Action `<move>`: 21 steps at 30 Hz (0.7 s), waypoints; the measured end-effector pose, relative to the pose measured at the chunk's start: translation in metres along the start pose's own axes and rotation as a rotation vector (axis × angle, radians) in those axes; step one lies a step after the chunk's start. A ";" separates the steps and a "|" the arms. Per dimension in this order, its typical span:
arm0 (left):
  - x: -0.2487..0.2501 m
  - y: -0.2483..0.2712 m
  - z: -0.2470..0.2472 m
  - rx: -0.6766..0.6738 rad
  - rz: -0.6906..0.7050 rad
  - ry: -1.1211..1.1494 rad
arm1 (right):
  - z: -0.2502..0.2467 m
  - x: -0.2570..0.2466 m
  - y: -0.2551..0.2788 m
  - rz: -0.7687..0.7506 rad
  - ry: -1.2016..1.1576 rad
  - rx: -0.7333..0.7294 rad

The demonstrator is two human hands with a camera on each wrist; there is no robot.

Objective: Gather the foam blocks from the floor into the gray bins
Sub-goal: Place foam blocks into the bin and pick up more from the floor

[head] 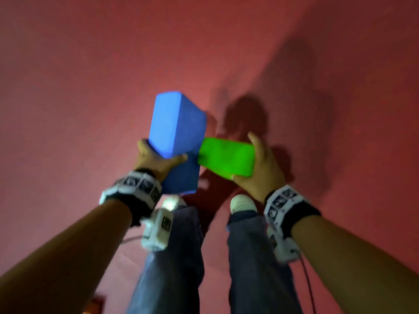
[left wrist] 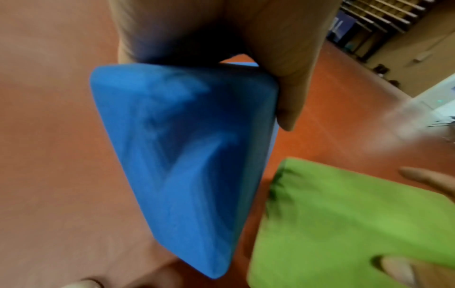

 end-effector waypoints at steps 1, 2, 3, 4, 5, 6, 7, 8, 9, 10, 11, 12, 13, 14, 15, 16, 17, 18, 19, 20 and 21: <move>0.022 0.027 -0.001 -0.019 0.024 0.008 | -0.030 -0.005 0.022 0.062 -0.066 0.048; 0.043 0.054 0.000 -0.037 0.045 0.013 | -0.057 -0.004 0.045 0.143 -0.114 0.098; 0.065 0.081 0.000 -0.060 0.066 0.005 | -0.084 -0.002 0.069 0.224 -0.155 0.155; 0.085 0.105 0.000 -0.086 0.082 -0.025 | -0.110 0.001 0.094 0.296 -0.205 0.212; 0.105 0.131 0.000 -0.112 0.100 -0.083 | -0.135 0.006 0.121 0.351 -0.261 0.274; 0.125 0.156 0.001 -0.142 0.141 -0.144 | -0.162 0.010 0.148 0.390 -0.307 0.353; 0.144 0.179 0.003 -0.174 0.201 -0.178 | -0.189 0.012 0.176 0.431 -0.340 0.431; 0.163 0.204 0.004 -0.207 0.279 -0.186 | -0.214 0.014 0.206 0.464 -0.358 0.513; 0.182 0.228 0.007 -0.242 0.355 -0.191 | -0.237 0.016 0.237 0.482 -0.360 0.596; 0.196 0.253 0.011 -0.275 0.426 -0.202 | -0.256 0.017 0.269 0.507 -0.348 0.659; 0.208 0.280 0.016 -0.309 0.478 -0.220 | -0.272 0.020 0.303 0.541 -0.340 0.714; 0.220 0.308 0.022 -0.341 0.538 -0.221 | -0.285 0.023 0.333 0.579 -0.336 0.769; 0.230 0.336 0.028 -0.381 0.588 -0.212 | -0.298 0.028 0.362 0.615 -0.333 0.826; 0.238 0.365 0.036 -0.434 0.627 -0.199 | -0.311 0.031 0.393 0.649 -0.337 0.889; 0.246 0.396 0.046 -0.490 0.666 -0.188 | -0.321 0.037 0.423 0.688 -0.343 0.952; 0.254 0.427 0.058 -0.543 0.716 -0.190 | -0.330 0.043 0.453 0.721 -0.345 1.012; 0.259 0.462 0.071 -0.596 0.773 -0.212 | -0.336 0.049 0.486 0.754 -0.346 1.060; 0.262 0.496 0.085 -0.646 0.841 -0.239 | -0.341 0.053 0.520 0.782 -0.351 1.107; 0.263 0.532 0.101 -0.691 0.921 -0.266 | -0.345 0.059 0.553 0.806 -0.366 1.159; 0.262 0.568 0.116 -0.727 1.001 -0.301 | -0.350 0.065 0.586 0.832 -0.388 1.211; 0.258 0.607 0.133 -0.757 1.085 -0.350 | -0.351 0.074 0.623 0.867 -0.407 1.265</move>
Point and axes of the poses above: each hand's wrist, its own y-axis away from the middle knuckle, its own z-axis out of the palm, x = y × z, the point moved 6 cm from there along -y, towards the middle knuckle, and after that the axes turned 1 degree about y, right-handed, at the moved point
